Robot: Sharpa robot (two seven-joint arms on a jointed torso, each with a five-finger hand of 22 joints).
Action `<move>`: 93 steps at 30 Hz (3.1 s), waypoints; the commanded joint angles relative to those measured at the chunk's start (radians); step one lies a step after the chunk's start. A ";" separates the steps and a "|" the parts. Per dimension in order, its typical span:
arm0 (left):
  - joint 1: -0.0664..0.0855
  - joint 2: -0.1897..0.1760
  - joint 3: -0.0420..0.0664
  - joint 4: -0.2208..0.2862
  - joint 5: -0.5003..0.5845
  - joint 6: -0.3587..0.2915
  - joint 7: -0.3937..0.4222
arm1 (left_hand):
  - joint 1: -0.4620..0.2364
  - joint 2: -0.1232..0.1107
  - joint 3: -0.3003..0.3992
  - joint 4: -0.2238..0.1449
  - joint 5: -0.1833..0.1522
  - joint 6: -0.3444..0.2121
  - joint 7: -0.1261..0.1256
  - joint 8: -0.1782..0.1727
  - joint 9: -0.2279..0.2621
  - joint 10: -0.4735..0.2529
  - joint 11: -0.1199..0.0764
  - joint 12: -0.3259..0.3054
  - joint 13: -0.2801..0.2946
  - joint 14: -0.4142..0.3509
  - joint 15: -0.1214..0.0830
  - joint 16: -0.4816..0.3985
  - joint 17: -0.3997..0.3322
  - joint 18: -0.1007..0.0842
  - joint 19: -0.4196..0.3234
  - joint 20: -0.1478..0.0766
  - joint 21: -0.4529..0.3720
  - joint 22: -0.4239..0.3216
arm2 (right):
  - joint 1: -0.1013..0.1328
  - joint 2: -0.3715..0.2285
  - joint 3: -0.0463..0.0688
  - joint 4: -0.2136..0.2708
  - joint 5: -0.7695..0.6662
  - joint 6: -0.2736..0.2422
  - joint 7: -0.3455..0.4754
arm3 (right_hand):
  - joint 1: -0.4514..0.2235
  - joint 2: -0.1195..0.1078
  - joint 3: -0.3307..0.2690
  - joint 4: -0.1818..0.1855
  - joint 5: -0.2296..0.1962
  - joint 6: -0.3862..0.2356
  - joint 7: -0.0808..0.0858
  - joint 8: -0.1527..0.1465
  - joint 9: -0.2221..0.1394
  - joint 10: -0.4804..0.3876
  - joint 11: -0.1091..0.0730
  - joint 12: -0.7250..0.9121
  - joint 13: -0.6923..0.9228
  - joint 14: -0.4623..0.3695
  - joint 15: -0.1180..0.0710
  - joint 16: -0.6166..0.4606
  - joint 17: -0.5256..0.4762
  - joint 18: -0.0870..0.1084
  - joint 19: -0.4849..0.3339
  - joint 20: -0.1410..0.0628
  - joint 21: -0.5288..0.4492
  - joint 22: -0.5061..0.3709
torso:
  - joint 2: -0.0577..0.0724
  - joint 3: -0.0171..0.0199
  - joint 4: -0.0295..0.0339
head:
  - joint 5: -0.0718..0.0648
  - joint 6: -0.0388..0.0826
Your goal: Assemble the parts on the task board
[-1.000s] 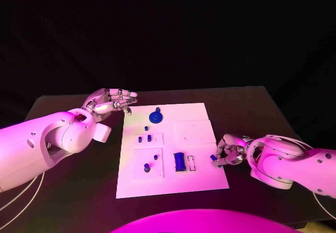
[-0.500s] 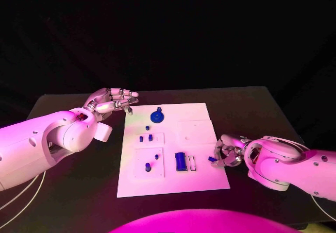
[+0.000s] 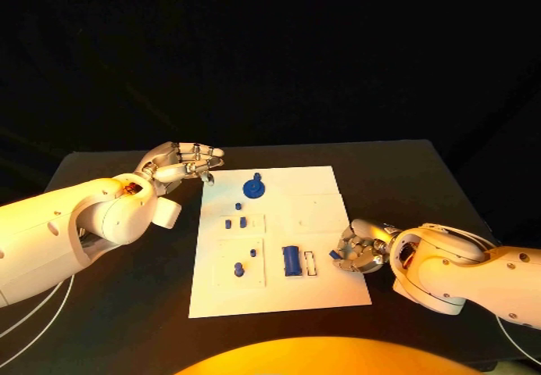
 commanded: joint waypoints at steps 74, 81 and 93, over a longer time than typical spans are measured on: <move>-0.001 -0.003 -0.001 -0.001 0.006 0.013 -0.007 | -0.007 0.005 -0.001 0.003 0.002 -0.009 0.017 0.004 -0.002 -0.010 -0.001 0.007 -0.003 -0.005 0.003 -0.004 -0.003 0.015 -0.001 0.005 -0.008 -0.002 | -0.002 0.108 0.001 -0.008 0.146 -0.008 -0.021 | -0.278 -0.040 -0.125 0.010 0.024 0.035 -0.005 -0.052 -0.023 0.059 0.001 -0.003 0.206 0.095 0.000 -0.007 0.213 -0.014 0.106 0.001 0.004 0.263 | 0.000 0.0008 -0.0015 | 0.009 -0.011; -0.002 -0.003 -0.001 -0.004 0.006 0.013 -0.007 | -0.009 0.007 -0.001 0.006 0.002 -0.010 0.017 0.005 -0.003 -0.011 -0.001 0.008 -0.003 -0.005 0.003 -0.003 -0.003 0.015 -0.001 0.006 -0.009 -0.003 | -0.002 0.101 0.001 0.001 0.148 -0.011 -0.019 | -0.269 -0.030 -0.134 0.021 0.036 0.036 -0.006 -0.053 -0.023 0.059 0.000 -0.003 0.207 0.096 -0.001 -0.006 0.215 -0.014 0.106 0.001 0.004 0.263 | 0.001 0.0008 -0.0008 | 0.007 -0.011; -0.003 -0.003 -0.002 -0.007 0.006 0.013 -0.008 | -0.009 0.007 -0.001 0.006 0.002 -0.010 0.017 0.005 -0.003 -0.011 -0.001 0.008 -0.003 -0.005 0.003 -0.003 -0.003 0.015 -0.001 0.006 -0.009 -0.003 | -0.002 0.093 0.001 0.008 0.153 -0.004 -0.012 | -0.253 -0.025 -0.140 0.022 0.050 0.038 -0.007 -0.053 -0.022 0.060 -0.001 -0.001 0.207 0.096 -0.002 -0.004 0.219 -0.014 0.106 0.000 0.004 0.263 | 0.001 0.0003 -0.0007 | 0.008 -0.013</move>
